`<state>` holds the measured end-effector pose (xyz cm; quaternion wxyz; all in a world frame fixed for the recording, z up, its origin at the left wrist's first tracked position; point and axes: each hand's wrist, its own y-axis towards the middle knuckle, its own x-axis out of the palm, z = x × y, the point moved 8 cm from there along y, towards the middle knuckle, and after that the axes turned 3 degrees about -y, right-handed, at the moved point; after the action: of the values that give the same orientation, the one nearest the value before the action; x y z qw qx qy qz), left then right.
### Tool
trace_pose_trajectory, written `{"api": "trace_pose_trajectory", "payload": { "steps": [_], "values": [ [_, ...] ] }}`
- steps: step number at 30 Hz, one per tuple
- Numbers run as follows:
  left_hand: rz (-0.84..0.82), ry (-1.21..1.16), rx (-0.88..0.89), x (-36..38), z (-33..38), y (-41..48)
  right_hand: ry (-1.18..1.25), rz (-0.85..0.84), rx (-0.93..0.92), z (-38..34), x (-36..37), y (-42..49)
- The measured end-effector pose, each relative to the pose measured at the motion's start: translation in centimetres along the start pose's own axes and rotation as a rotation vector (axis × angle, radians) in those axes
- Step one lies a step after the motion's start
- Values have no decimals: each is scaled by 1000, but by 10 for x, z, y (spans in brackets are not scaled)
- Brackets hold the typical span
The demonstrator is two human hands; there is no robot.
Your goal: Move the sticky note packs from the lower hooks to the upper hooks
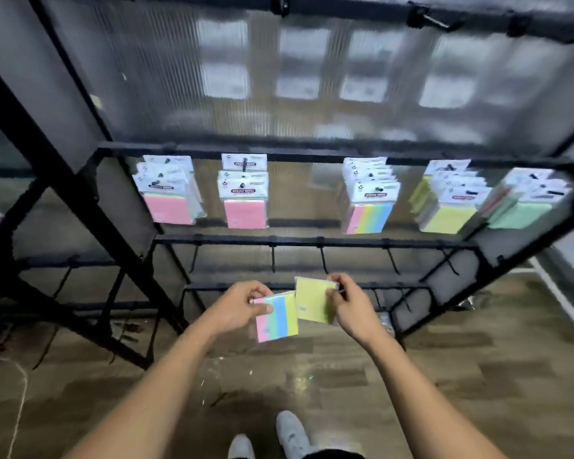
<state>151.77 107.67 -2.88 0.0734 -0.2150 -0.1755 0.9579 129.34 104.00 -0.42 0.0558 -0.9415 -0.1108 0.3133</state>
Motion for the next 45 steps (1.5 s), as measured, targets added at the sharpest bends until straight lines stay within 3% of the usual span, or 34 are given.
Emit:
{"api": "trace_pose_trajectory", "payload": {
  "steps": [9,17,26,31,38,45],
  "values": [
    [-237,72,211,3,89,16,75,279,9,-24,-56,-22],
    [-195,116,356,-5,179,28,59,409,-115,-72,-133,-19],
    [-186,119,421,9,227,38,121,526,-278,-101,-198,-23],
    [-131,69,410,7,236,46,211,497,-283,-96,-214,-12],
    [-130,37,570,16,263,47,151,339,-345,-101,-189,7],
    [-157,-115,464,30,259,54,109,368,-354,-94,-194,11]
  ]
}}
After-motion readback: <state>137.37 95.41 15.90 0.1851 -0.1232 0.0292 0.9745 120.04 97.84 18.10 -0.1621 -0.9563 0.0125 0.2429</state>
